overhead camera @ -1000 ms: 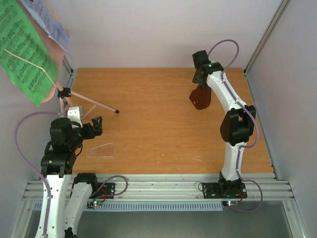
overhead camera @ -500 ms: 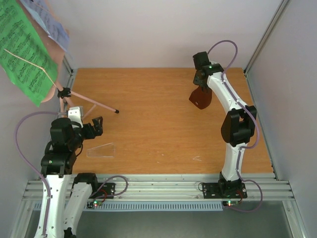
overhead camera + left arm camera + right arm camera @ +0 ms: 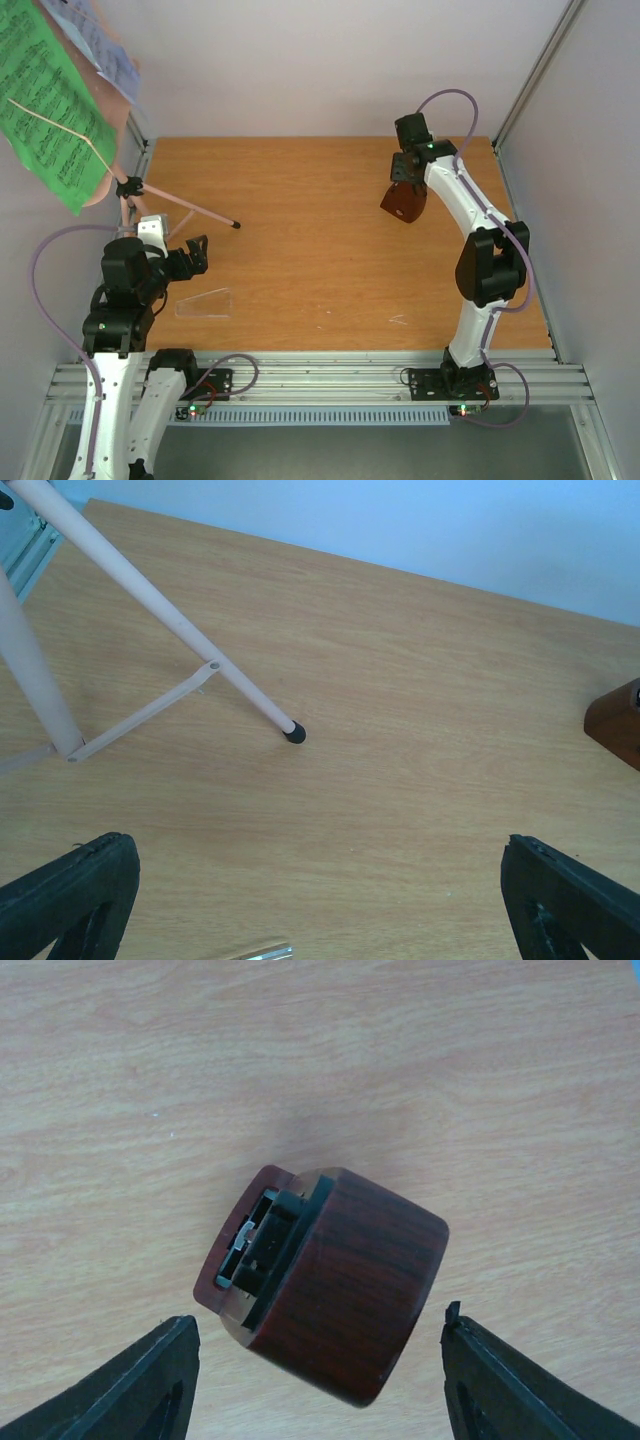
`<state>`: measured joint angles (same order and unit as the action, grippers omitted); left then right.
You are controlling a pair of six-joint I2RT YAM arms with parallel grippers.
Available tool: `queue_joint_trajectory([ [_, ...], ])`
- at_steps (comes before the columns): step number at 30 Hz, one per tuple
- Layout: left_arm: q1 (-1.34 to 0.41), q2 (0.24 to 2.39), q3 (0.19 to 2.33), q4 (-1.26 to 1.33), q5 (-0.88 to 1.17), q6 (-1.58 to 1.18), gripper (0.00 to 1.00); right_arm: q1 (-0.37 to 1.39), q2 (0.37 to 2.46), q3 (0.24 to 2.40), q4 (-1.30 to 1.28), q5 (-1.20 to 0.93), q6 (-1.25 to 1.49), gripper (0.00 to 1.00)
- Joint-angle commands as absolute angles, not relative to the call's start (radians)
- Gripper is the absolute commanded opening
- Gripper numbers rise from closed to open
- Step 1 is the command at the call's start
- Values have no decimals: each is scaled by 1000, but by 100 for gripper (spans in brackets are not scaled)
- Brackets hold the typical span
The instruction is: Pack up the instrument practice props
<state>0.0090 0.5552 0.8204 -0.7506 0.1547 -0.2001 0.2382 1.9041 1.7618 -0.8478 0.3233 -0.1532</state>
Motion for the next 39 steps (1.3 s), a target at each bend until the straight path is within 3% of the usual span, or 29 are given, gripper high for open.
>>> queue_joint_trajectory([
  [1, 5, 557, 808, -704, 172, -187, 99, 230, 1867, 1783, -839, 316, -122, 69],
  [7, 5, 556, 809, -703, 173, -186, 99, 218, 1901, 1862, -898, 348, -79, 71],
  [16, 5, 553, 808, -703, 173, -187, 99, 210, 1966, 1920, -928, 333, -52, 61],
  [24, 5, 555, 808, -704, 172, -187, 99, 209, 2002, 1937, -940, 314, -43, 63],
  [34, 4, 556, 807, -702, 167, -187, 100, 210, 1946, 1888, -895, 229, -135, 41],
  [39, 5, 559, 807, -701, 168, -187, 99, 214, 1797, 1721, -783, 114, -278, 37],
])
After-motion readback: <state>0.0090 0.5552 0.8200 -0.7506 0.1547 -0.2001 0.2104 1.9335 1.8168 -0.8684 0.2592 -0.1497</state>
